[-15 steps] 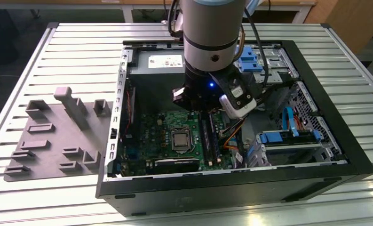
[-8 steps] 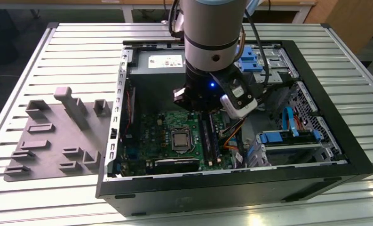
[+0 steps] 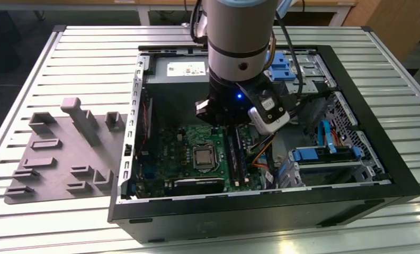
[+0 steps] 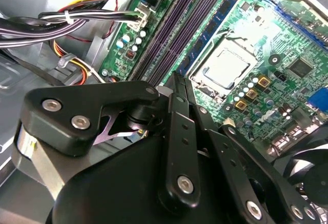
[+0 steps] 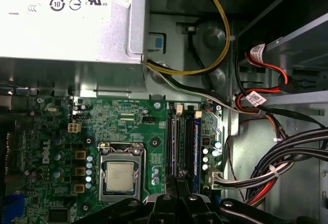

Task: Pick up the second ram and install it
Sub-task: 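Insert the second ram into the second slot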

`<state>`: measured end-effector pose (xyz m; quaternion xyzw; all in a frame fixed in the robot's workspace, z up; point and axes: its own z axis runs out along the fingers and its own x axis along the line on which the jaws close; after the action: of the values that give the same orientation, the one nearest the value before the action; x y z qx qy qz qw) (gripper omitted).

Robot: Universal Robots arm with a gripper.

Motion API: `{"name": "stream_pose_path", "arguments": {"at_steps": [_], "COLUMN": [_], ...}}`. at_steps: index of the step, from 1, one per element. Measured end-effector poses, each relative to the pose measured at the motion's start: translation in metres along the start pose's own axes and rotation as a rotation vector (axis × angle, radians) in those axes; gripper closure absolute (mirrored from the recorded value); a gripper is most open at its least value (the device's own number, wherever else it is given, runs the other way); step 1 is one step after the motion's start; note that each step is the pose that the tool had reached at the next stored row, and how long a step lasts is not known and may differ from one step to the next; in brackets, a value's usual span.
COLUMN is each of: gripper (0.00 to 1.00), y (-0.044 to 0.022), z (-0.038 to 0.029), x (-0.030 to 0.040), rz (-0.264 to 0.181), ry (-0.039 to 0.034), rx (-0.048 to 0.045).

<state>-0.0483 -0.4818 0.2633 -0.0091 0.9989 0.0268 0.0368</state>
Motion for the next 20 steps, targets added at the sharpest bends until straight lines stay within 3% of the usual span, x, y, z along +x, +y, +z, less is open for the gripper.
{"name": "stream_pose_path", "arguments": {"at_steps": [20], "gripper": [0.88], "y": [-0.0004], "z": [0.0065], "x": [-0.0001], "rz": [0.000], "ry": [0.0000], "rx": [0.0013]}}
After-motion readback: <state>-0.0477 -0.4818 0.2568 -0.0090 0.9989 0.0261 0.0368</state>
